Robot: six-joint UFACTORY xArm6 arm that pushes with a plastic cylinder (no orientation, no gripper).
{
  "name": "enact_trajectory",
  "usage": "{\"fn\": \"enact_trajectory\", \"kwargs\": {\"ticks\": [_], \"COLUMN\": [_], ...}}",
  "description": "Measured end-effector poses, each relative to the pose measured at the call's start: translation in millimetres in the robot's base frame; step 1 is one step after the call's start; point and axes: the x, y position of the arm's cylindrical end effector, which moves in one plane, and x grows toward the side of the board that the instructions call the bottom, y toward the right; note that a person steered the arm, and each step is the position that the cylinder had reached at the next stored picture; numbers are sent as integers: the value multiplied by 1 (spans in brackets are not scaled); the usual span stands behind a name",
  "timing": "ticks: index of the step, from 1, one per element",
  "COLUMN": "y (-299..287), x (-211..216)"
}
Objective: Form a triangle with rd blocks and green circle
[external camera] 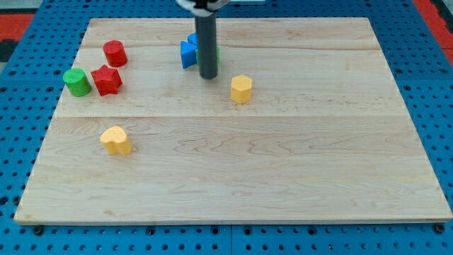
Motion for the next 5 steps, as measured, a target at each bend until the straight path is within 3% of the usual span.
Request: {"fn": "enact_trajectory", "kwargs": {"ticks": [1,3,4,5], "y": [-48,-230,-253,-220], "x": [26,45,16,-26]}}
